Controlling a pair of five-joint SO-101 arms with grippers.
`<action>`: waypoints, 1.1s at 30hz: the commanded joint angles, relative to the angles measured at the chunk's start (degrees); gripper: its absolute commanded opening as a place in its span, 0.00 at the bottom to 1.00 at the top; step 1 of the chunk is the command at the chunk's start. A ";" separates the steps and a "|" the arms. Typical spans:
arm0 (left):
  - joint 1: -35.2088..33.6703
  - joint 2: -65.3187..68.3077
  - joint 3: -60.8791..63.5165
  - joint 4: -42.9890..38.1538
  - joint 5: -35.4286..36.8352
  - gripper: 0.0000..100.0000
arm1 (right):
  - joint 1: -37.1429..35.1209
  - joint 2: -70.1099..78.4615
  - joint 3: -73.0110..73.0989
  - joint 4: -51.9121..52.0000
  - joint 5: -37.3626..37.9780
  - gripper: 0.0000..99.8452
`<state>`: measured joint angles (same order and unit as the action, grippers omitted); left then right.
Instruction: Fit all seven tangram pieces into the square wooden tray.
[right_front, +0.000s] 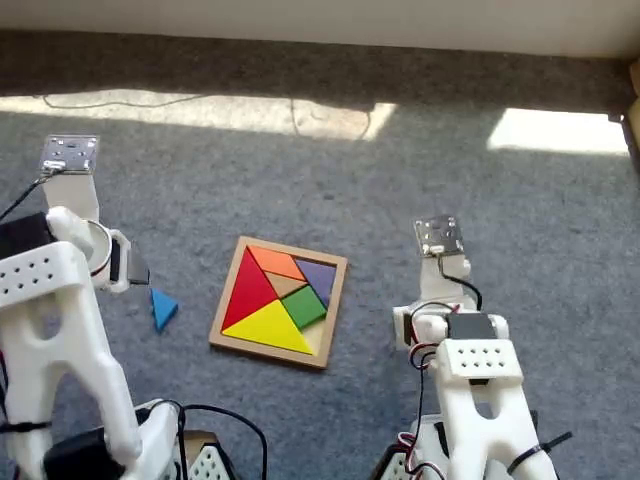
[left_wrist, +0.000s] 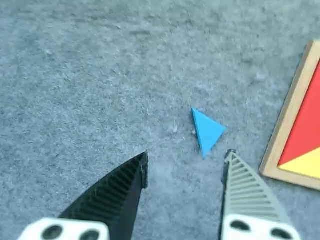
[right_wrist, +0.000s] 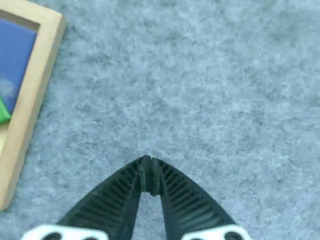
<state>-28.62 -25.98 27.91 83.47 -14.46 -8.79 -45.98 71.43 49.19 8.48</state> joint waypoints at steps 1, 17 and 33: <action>1.19 13.58 -5.76 1.41 -10.37 0.26 | 1.54 -1.71 0.75 -3.30 -1.49 0.00; 8.92 36.44 -7.78 -2.37 -3.96 0.26 | 1.45 -1.71 0.92 -4.70 -4.48 0.00; 8.31 41.80 -8.40 -7.12 3.87 0.21 | 1.36 -1.71 2.33 -4.70 -4.40 0.00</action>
<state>-19.65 15.96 21.49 77.14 -11.12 -7.91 -46.42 74.24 45.49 4.26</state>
